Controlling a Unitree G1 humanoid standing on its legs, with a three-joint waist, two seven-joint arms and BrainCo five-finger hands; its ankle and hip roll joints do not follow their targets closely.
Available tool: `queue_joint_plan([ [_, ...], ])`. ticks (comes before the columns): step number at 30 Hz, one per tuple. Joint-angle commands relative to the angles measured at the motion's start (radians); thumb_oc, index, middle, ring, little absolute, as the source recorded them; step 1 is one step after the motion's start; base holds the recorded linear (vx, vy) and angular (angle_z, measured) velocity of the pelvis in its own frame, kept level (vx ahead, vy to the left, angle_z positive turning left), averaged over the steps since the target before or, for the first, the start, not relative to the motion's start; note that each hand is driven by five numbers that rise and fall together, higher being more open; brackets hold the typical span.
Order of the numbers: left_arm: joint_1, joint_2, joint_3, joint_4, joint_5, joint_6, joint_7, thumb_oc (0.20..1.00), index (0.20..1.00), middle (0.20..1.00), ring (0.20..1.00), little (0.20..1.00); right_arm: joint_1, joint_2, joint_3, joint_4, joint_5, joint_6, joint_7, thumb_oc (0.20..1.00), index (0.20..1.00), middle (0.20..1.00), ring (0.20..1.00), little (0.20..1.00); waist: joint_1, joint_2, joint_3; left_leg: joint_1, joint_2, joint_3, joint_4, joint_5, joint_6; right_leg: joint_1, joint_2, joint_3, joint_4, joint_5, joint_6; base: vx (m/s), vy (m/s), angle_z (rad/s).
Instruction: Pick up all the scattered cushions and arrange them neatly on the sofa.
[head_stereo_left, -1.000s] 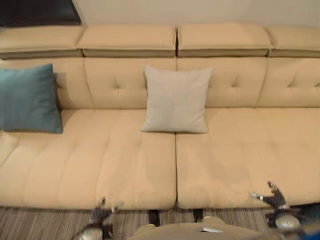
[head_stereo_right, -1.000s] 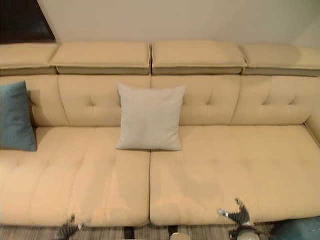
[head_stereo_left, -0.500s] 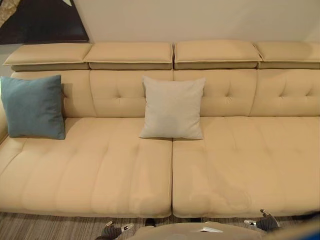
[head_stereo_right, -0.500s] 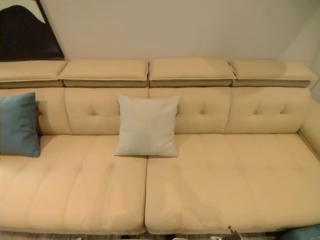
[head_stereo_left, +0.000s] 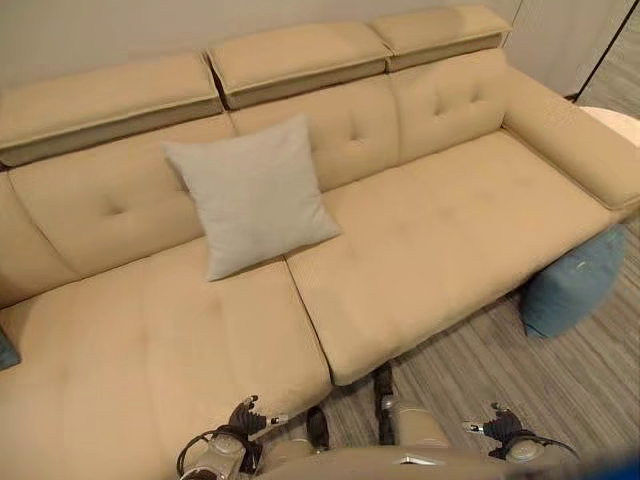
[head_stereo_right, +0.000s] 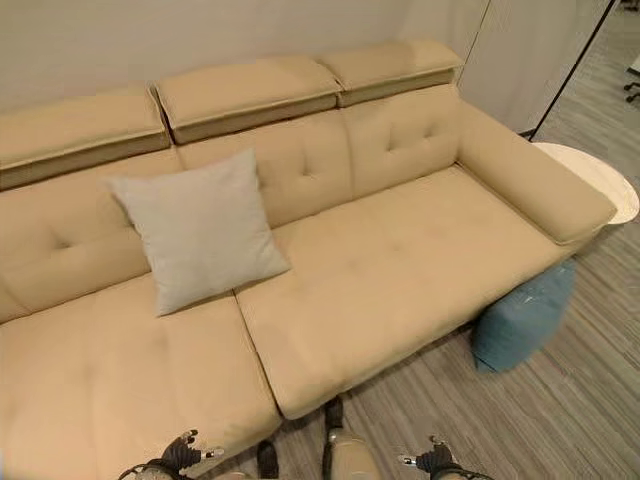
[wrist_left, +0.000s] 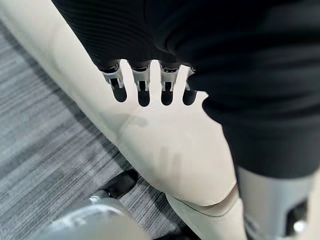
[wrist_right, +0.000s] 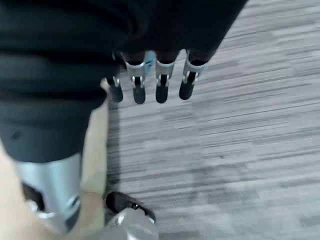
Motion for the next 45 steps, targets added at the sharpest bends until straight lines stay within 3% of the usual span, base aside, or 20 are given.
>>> queue_joint_plan([
  [1, -0.041, 0.012, 0.038, 0.032, 0.038, 0.001, -0.005, 1.0, 1.0, 1.0, 1.0, 1.0, -0.024, -0.054, 0.015, -0.016, -0.006, -0.005, -0.016, 1.0, 1.0, 1.0, 1.0, 1.0, -0.007, -0.025, 0.026, 0.001, -0.062, -0.175, 0.044, -0.097, -0.063, 0.189, -0.021, 0.136, -0.111, -0.027, 0.021, -0.16, -0.027, -0.64],
  [3, -0.035, 0.012, 0.042, 0.036, 0.039, 0.001, -0.007, 1.0, 1.0, 1.0, 1.0, 1.0, -0.014, -0.053, 0.013, -0.009, -0.007, -0.008, -0.016, 1.0, 1.0, 1.0, 1.0, 1.0, 0.013, -0.028, 0.011, -0.019, -0.053, -0.143, 0.045, -0.086, -0.068, 0.248, -0.033, 0.096, -0.118, -0.051, 0.023, -0.14, -0.056, -0.11],
  [7, -0.034, 0.009, 0.043, 0.028, 0.032, 0.001, 0.0, 1.0, 1.0, 1.0, 1.0, 1.0, -0.009, -0.048, 0.007, -0.019, 0.013, -0.007, -0.021, 1.0, 1.0, 1.0, 1.0, 1.0, 0.022, -0.054, -0.002, -0.043, -0.043, -0.124, 0.068, -0.081, -0.081, 0.288, -0.01, 0.129, -0.22, -0.048, 0.023, -0.07, -0.152, -0.57],
  [14, -0.062, -0.006, 0.017, 0.019, 0.021, 0.007, 0.001, 1.0, 1.0, 1.0, 1.0, 1.0, 0.0, -0.055, -0.006, -0.019, 0.055, -0.012, -0.034, 1.0, 1.0, 1.0, 1.0, 1.0, -0.014, -0.059, 0.024, -0.073, -0.004, -0.135, 0.172, -0.092, -0.114, 0.315, 0.035, 0.156, -0.302, -0.038, -0.006, -0.05, -0.12, -0.24],
  [16, -0.07, -0.015, 0.006, 0.017, 0.017, 0.008, 0.003, 1.0, 1.0, 1.0, 1.0, 1.0, -0.002, -0.053, -0.001, -0.016, 0.061, -0.013, -0.038, 1.0, 1.0, 1.0, 1.0, 1.0, -0.011, -0.059, 0.039, -0.08, -0.012, -0.186, 0.207, -0.102, -0.121, 0.317, 0.041, 0.178, -0.307, -0.032, -0.014, -0.07, -0.013, -0.22],
  [19, -0.081, -0.031, -0.011, 0.016, 0.0, 0.004, 0.012, 1.0, 1.0, 1.0, 1.0, 1.0, -0.007, -0.051, 0.007, -0.01, 0.065, -0.018, -0.039, 1.0, 1.0, 1.0, 1.0, 1.0, 0.003, -0.066, 0.04, -0.093, -0.081, -0.372, 0.224, -0.137, -0.123, 0.302, 0.05, 0.241, -0.306, -0.013, -0.017, -0.05, 0.029, -0.68],
  [21, -0.088, -0.043, -0.019, 0.024, 0.008, 0.004, 0.01, 1.0, 1.0, 1.0, 1.0, 1.0, -0.01, -0.05, 0.011, -0.009, 0.061, -0.016, -0.036, 1.0, 1.0, 1.0, 1.0, 1.0, 0.003, -0.061, 0.035, -0.076, -0.11, -0.425, 0.206, -0.157, -0.105, 0.286, 0.062, 0.293, -0.31, 0.001, -0.01, -0.03, 0.117, -1.18],
  [24, -0.102, -0.027, -0.013, 0.027, 0.015, 0.006, 0.018, 1.0, 1.0, 1.0, 1.0, 1.0, -0.032, -0.04, 0.038, -0.013, 0.048, -0.006, -0.032, 1.0, 1.0, 1.0, 1.0, 1.0, 0.006, -0.069, 0.043, -0.065, -0.118, -0.4, 0.175, -0.149, -0.084, 0.216, 0.062, 0.352, -0.271, 0.027, 0.01, -0.08, 0.177, -1.23],
  [26, -0.107, -0.014, -0.006, 0.022, 0.008, 0.007, 0.023, 1.0, 1.0, 1.0, 1.0, 1.0, -0.047, -0.039, 0.046, -0.018, 0.038, -0.002, -0.033, 1.0, 1.0, 1.0, 1.0, 1.0, 0.012, -0.072, 0.059, -0.066, -0.114, -0.373, 0.164, -0.138, -0.078, 0.169, 0.064, 0.353, -0.219, 0.035, 0.025, -0.17, 0.106, -1.5],
  [27, -0.114, -0.004, -0.004, 0.022, 0.005, 0.007, 0.026, 1.0, 1.0, 1.0, 1.0, 1.0, -0.053, -0.037, 0.048, -0.023, 0.035, 0.0, -0.035, 1.0, 1.0, 1.0, 1.0, 1.0, 0.018, -0.071, 0.07, -0.068, -0.107, -0.358, 0.161, -0.133, -0.073, 0.146, 0.059, 0.326, -0.192, 0.035, 0.032, -0.24, 0.048, -1.49],
  [28, -0.11, 0.003, 0.009, 0.026, 0.003, 0.009, 0.024, 1.0, 1.0, 1.0, 1.0, 1.0, -0.055, -0.039, 0.048, -0.028, 0.026, -0.001, -0.031, 1.0, 1.0, 1.0, 1.0, 1.0, 0.042, -0.06, 0.076, -0.076, -0.084, -0.311, 0.155, -0.123, -0.073, 0.148, 0.004, 0.173, -0.152, 0.004, 0.024, -0.23, 0.012, -1.87],
  [30, -0.087, 0.01, 0.047, 0.046, -0.001, 0.015, 0.024, 1.0, 1.0, 1.0, 1.0, 1.0, -0.057, -0.042, 0.041, -0.02, 0.016, 0.0, -0.032, 1.0, 1.0, 1.0, 1.0, 1.0, 0.076, -0.04, 0.062, -0.066, -0.045, -0.24, 0.137, -0.105, -0.061, 0.192, -0.06, 0.016, -0.064, -0.041, -0.002, -0.18, -0.101, -1.62],
  [31, -0.08, 0.013, 0.057, 0.057, -0.011, 0.016, 0.028, 1.0, 1.0, 1.0, 1.0, 1.0, -0.056, -0.037, 0.036, -0.019, 0.021, -0.004, -0.033, 1.0, 1.0, 1.0, 1.0, 1.0, 0.102, -0.045, 0.06, -0.059, -0.036, -0.208, 0.15, -0.107, -0.07, 0.246, -0.079, -0.023, -0.082, -0.049, -0.005, -0.09, -0.226, -1.76],
  [33, -0.074, -0.006, 0.062, 0.057, -0.026, 0.013, 0.034, 1.0, 1.0, 1.0, 1.0, 1.0, -0.051, -0.037, 0.033, -0.02, 0.039, -0.004, -0.039, 1.0, 1.0, 1.0, 1.0, 1.0, 0.094, -0.059, 0.034, -0.049, -0.021, -0.19, 0.171, -0.11, -0.088, 0.279, -0.028, 0.049, -0.186, -0.036, 0.007, 0.04, -0.406, -1.58],
  [36, -0.097, -0.031, 0.018, 0.036, -0.019, 0.017, 0.028, 1.0, 1.0, 1.0, 1.0, 1.0, -0.025, -0.036, 0.015, -0.013, 0.068, -0.009, -0.052, 1.0, 1.0, 1.0, 1.0, 1.0, 0.05, -0.055, 0.047, -0.073, 0.048, -0.165, 0.279, -0.114, -0.134, 0.321, 0.013, 0.034, -0.248, -0.054, -0.026, 0.03, -0.393, -0.21],
  [37, -0.101, -0.042, -0.003, 0.029, -0.021, 0.017, 0.027, 1.0, 1.0, 1.0, 1.0, 1.0, -0.02, -0.036, 0.016, 0.002, 0.071, -0.005, -0.058, 1.0, 1.0, 1.0, 1.0, 1.0, 0.055, -0.06, 0.066, -0.107, 0.038, -0.21, 0.385, -0.126, -0.131, 0.339, 0.03, 0.063, -0.254, -0.065, -0.045, 0.24, -0.309, -0.11],
  [38, -0.1, -0.048, -0.012, 0.032, -0.023, 0.015, 0.026, 1.0, 1.0, 1.0, 1.0, 1.0, -0.01, -0.034, 0.017, 0.013, 0.07, -0.005, -0.061, 1.0, 1.0, 1.0, 1.0, 1.0, 0.066, -0.07, 0.06, -0.152, -0.045, -0.269, 0.349, -0.134, -0.116, 0.352, 0.048, 0.089, -0.263, -0.07, -0.043, 0.23, -0.201, -0.49],
  [42, -0.095, -0.046, -0.009, 0.045, -0.015, 0.017, 0.024, 1.0, 1.0, 1.0, 1.0, 1.0, -0.007, -0.033, 0.02, 0.017, 0.069, -0.001, -0.065, 1.0, 1.0, 1.0, 1.0, 1.0, 0.091, -0.066, 0.053, -0.214, -0.107, -0.283, 0.273, -0.066, -0.116, 0.38, 0.088, 0.137, -0.275, -0.085, -0.036, 0.24, -0.035, -1.08],
  [43, -0.088, -0.04, 0.001, 0.041, -0.026, 0.014, 0.022, 1.0, 1.0, 1.0, 1.0, 1.0, -0.007, -0.032, 0.026, 0.011, 0.067, 0.001, -0.064, 1.0, 1.0, 1.0, 1.0, 1.0, 0.117, -0.062, 0.052, -0.234, -0.124, -0.296, 0.242, -0.033, -0.121, 0.404, 0.113, 0.196, -0.272, -0.107, -0.042, 0.48, 0.075, -1.54],
  [45, -0.075, -0.033, 0.015, 0.042, -0.024, 0.018, 0.02, 1.0, 1.0, 1.0, 1.0, 1.0, -0.002, -0.03, 0.032, 0.012, 0.048, 0.005, -0.061, 1.0, 1.0, 1.0, 1.0, 1.0, 0.118, -0.069, 0.031, -0.192, -0.123, -0.309, 0.209, -0.039, -0.097, 0.425, 0.111, 0.222, -0.26, -0.138, -0.044, 0.45, 0.119, -1.88],
])
